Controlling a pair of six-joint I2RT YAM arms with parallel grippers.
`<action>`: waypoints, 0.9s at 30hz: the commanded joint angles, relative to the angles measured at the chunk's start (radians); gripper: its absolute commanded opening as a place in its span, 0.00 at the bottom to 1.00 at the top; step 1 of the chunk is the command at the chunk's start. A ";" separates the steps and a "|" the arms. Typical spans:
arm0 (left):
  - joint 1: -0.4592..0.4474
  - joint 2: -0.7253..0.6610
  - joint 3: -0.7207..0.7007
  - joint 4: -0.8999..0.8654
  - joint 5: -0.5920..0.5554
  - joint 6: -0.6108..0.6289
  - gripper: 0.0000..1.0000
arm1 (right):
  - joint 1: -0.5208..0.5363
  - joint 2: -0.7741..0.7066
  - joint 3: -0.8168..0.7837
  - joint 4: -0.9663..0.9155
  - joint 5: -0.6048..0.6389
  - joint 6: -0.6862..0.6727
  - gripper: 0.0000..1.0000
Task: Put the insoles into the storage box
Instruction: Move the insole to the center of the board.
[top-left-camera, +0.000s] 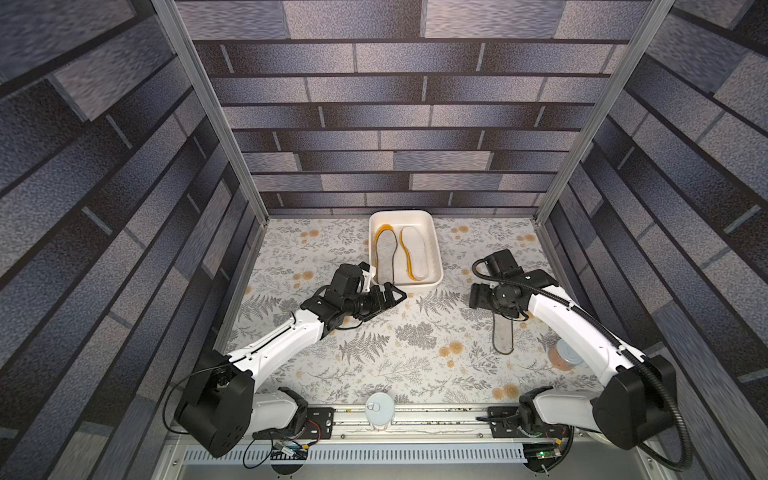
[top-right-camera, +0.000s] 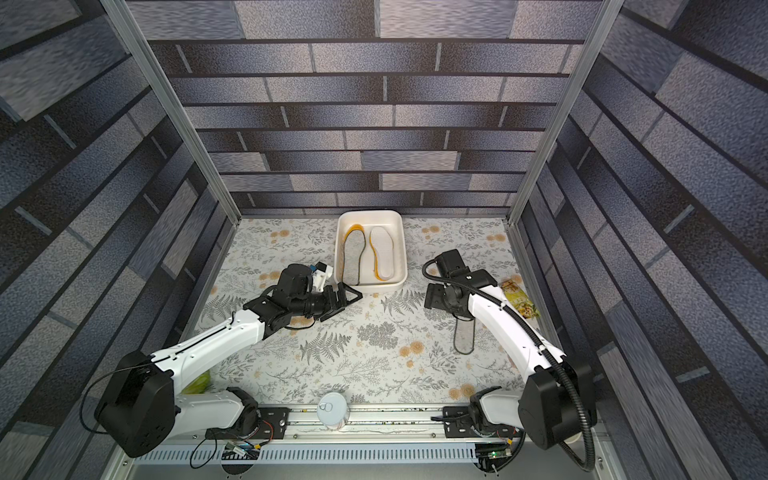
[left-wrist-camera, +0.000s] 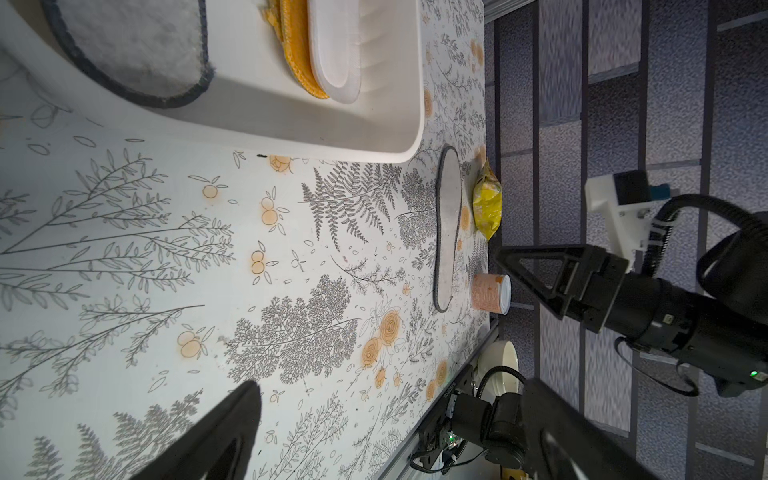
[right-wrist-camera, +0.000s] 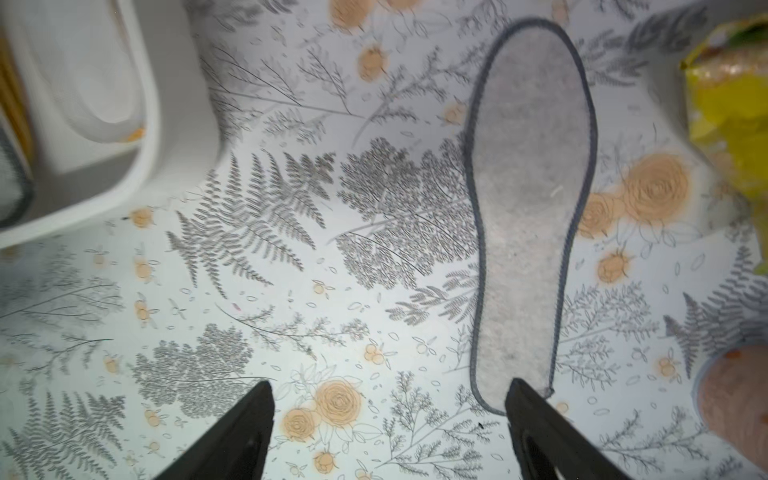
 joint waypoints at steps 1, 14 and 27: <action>-0.013 0.013 0.042 0.024 0.033 0.021 1.00 | -0.036 -0.038 -0.099 -0.033 0.045 0.059 0.90; -0.026 0.022 0.035 0.023 0.038 0.020 1.00 | -0.094 0.068 -0.233 0.109 -0.047 0.079 0.97; -0.023 -0.011 0.018 -0.001 0.018 0.025 1.00 | -0.100 0.141 -0.286 0.280 -0.159 0.062 0.97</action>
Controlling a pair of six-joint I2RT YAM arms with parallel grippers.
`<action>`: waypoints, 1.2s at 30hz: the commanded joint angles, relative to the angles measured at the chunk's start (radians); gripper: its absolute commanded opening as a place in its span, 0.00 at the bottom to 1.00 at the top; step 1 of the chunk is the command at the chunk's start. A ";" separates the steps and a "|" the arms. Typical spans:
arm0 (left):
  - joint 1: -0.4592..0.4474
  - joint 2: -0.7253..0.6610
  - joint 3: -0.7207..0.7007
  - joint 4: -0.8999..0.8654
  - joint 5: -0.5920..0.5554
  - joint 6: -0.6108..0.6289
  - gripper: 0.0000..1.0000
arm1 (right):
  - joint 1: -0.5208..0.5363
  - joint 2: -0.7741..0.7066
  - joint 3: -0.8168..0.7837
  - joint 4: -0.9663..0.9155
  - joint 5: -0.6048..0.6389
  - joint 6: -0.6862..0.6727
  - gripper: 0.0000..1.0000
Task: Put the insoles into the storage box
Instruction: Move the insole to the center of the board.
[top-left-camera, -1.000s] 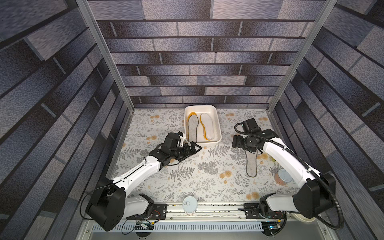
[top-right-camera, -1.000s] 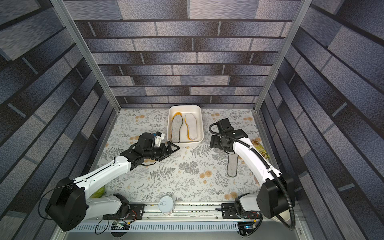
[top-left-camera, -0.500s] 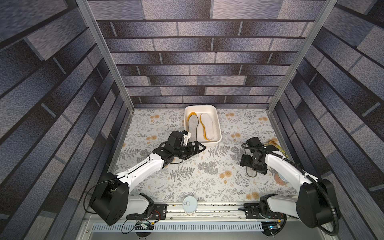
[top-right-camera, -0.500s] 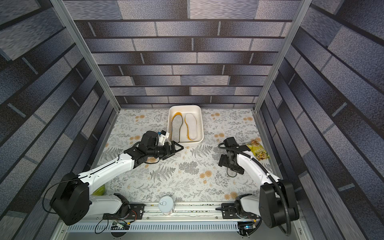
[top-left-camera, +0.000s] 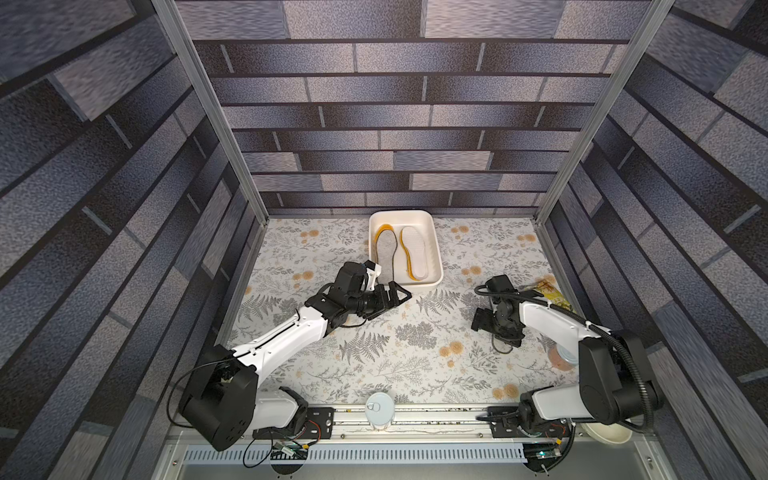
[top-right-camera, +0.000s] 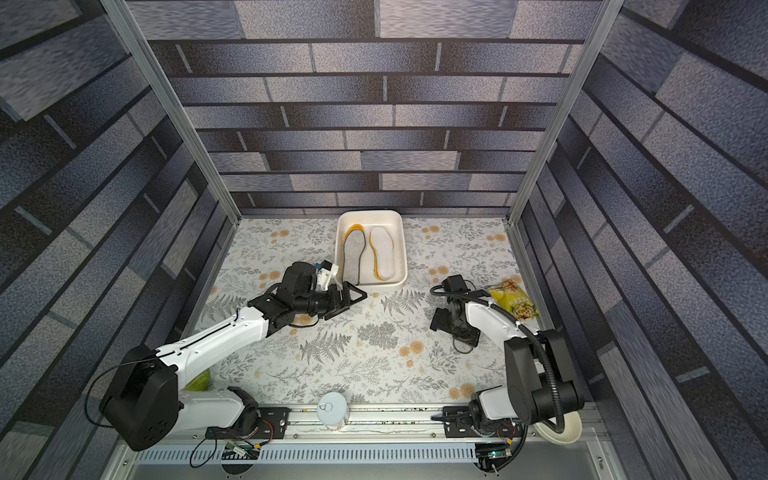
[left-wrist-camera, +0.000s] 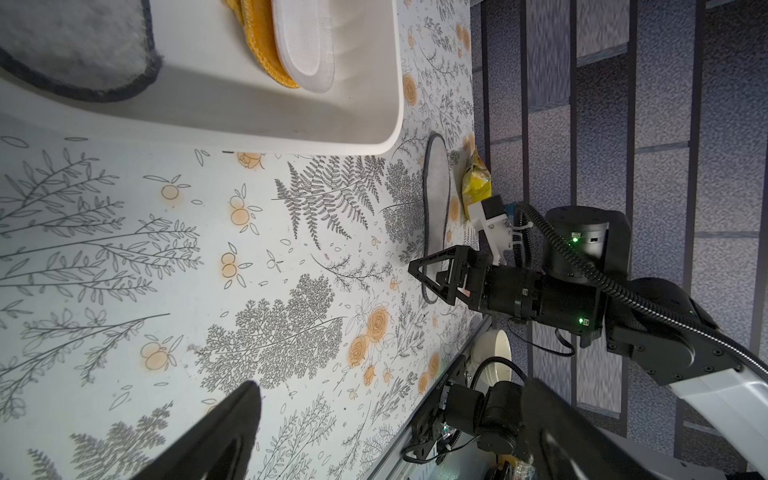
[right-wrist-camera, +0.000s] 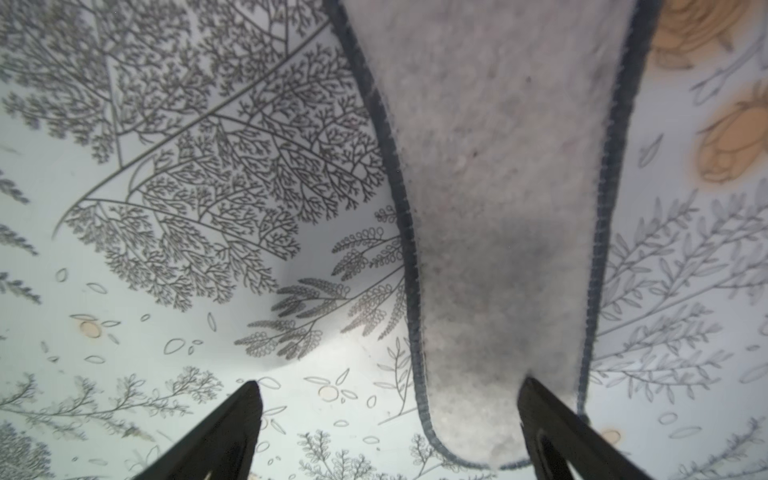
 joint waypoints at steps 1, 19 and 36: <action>0.000 -0.034 -0.003 -0.015 -0.004 0.021 1.00 | -0.005 0.014 -0.041 0.095 -0.114 -0.018 0.96; -0.004 -0.016 0.001 -0.027 -0.023 0.009 1.00 | 0.122 0.037 -0.138 0.264 -0.451 -0.118 0.84; -0.067 0.114 0.036 -0.052 -0.021 0.009 1.00 | 0.181 -0.198 -0.188 0.152 -0.425 -0.150 0.80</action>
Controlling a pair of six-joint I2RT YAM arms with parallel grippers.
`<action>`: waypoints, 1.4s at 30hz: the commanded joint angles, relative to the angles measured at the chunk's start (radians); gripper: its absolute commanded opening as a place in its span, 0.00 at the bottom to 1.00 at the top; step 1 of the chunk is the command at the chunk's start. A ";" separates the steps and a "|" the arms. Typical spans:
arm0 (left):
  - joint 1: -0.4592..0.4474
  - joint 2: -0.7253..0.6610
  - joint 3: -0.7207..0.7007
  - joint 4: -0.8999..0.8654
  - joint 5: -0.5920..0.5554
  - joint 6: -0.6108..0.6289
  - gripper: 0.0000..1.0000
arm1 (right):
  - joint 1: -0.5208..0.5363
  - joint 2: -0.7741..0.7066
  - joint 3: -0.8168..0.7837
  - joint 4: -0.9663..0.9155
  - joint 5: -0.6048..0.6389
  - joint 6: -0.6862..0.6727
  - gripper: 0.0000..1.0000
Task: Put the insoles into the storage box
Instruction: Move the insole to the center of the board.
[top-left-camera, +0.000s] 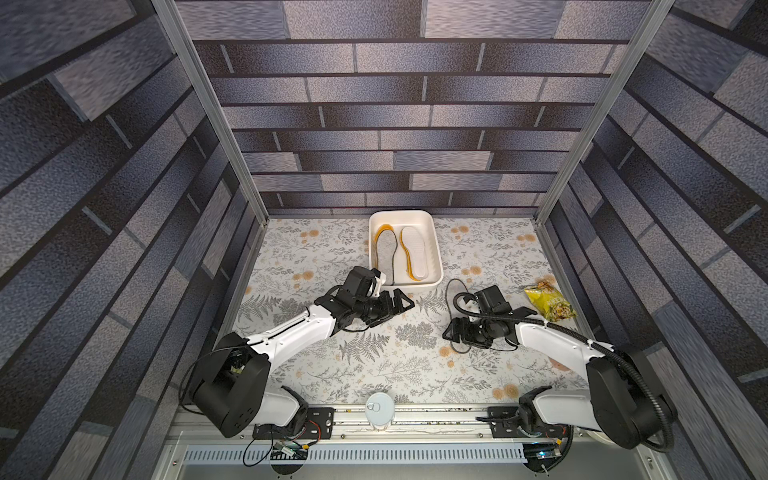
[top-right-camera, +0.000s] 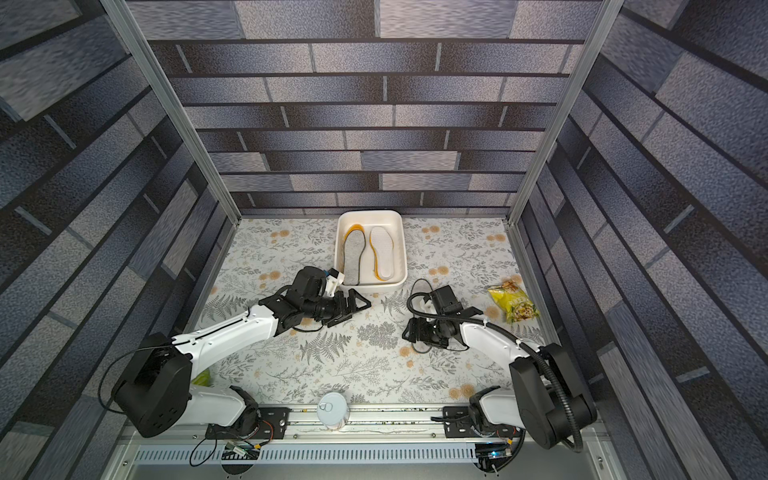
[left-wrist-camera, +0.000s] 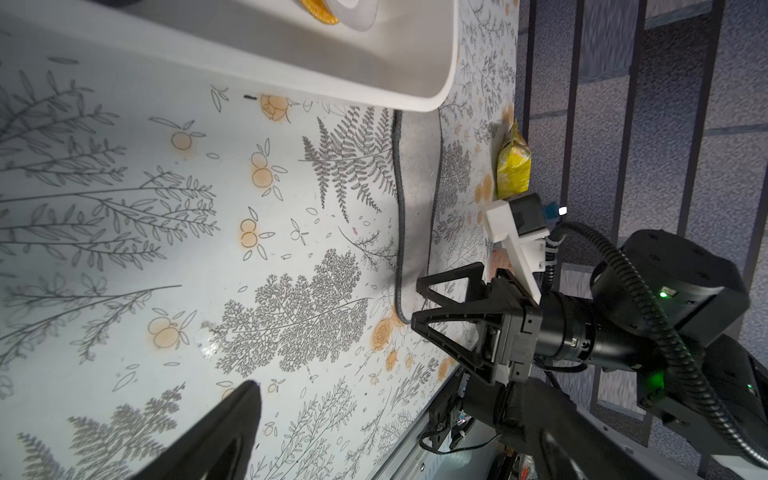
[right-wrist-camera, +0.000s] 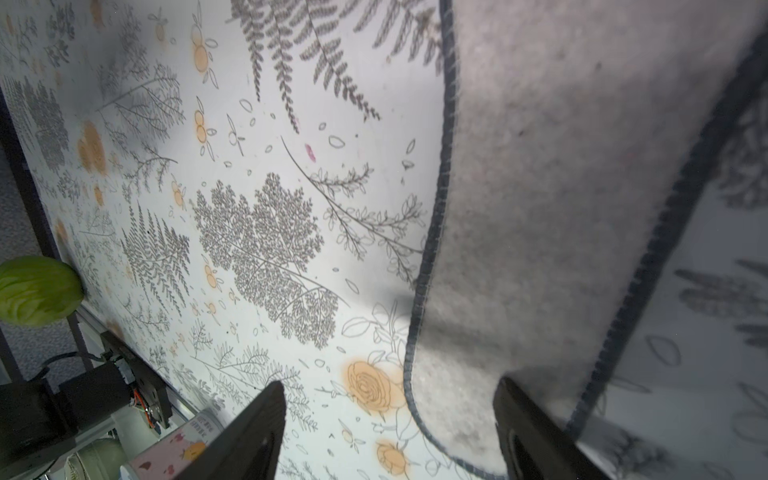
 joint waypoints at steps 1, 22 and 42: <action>-0.020 0.030 0.036 -0.014 -0.009 0.008 1.00 | 0.008 -0.107 -0.029 -0.107 0.012 -0.007 0.80; -0.097 0.232 0.115 0.102 0.039 -0.043 1.00 | -0.113 -0.005 0.122 -0.050 0.248 0.045 0.86; -0.103 0.285 0.117 0.073 -0.010 -0.043 1.00 | -0.114 0.233 0.183 0.062 0.119 0.010 0.76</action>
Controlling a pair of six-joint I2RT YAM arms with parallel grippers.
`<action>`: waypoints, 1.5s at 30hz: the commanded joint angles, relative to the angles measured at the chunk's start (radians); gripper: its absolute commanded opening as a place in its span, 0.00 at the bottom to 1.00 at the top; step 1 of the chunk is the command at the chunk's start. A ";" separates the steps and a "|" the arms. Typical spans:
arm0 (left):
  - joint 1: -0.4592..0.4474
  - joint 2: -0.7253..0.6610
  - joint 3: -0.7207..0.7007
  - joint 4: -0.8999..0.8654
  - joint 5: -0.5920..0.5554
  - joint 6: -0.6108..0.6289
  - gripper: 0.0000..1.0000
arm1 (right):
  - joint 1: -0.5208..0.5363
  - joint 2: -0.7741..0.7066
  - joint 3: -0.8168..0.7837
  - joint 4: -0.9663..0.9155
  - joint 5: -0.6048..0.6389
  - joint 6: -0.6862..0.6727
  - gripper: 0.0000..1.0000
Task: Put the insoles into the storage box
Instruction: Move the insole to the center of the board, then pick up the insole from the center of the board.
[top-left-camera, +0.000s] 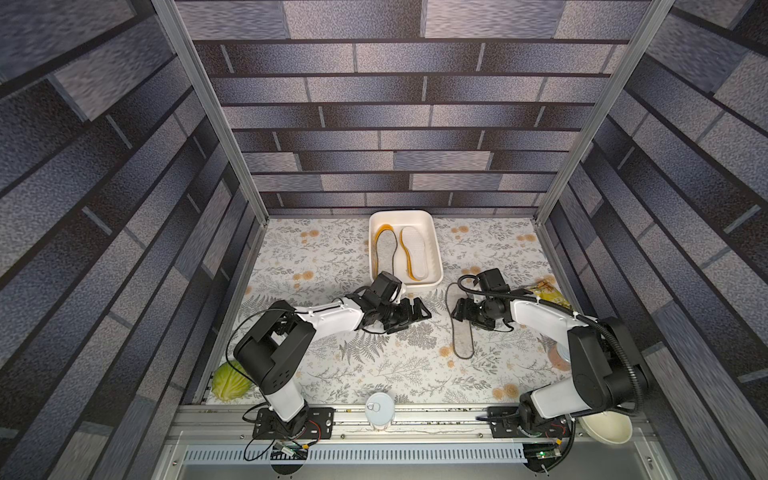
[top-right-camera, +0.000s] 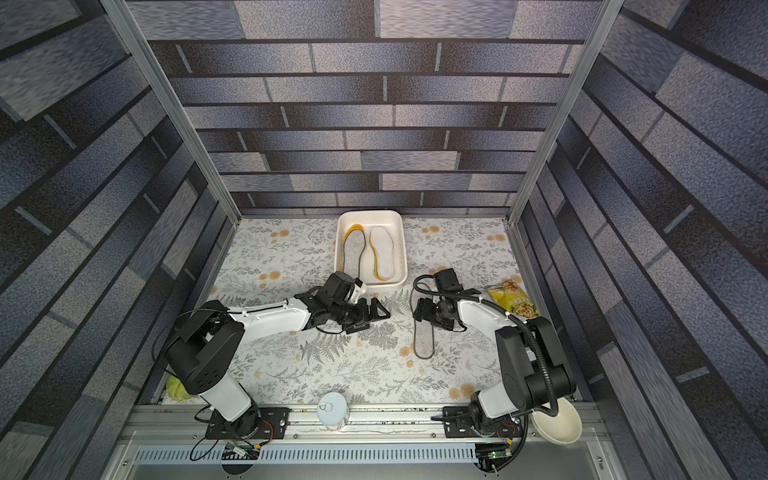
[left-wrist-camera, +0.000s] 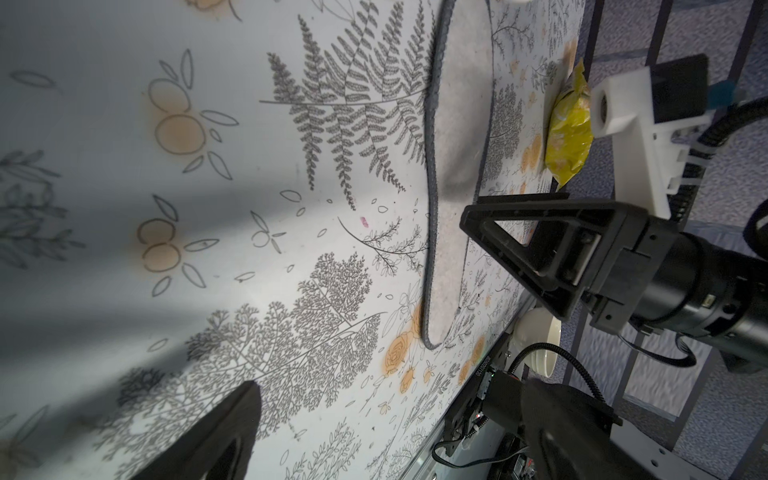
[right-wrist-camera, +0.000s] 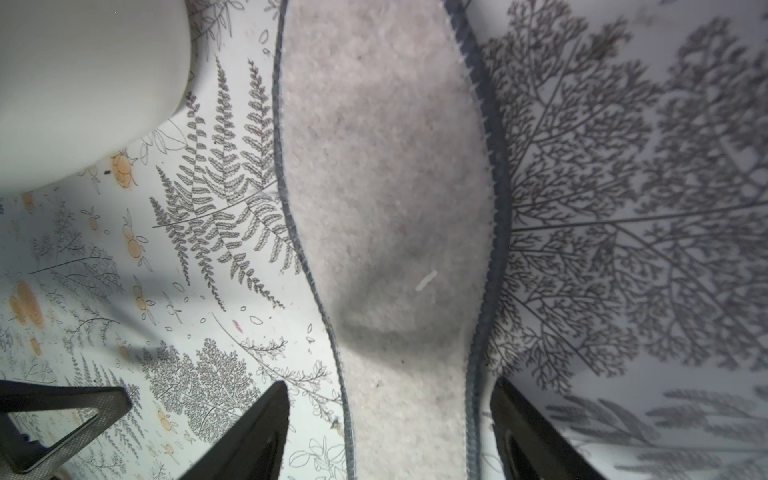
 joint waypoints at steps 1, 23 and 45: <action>-0.006 0.017 0.024 -0.017 -0.020 -0.001 1.00 | -0.003 0.016 -0.005 0.043 -0.052 -0.007 0.75; -0.032 0.104 0.087 -0.008 -0.023 0.013 0.94 | -0.003 0.034 -0.149 0.314 -0.182 0.049 0.59; -0.069 0.294 0.210 0.080 0.021 -0.005 0.59 | -0.003 0.063 -0.158 0.366 -0.242 0.062 0.49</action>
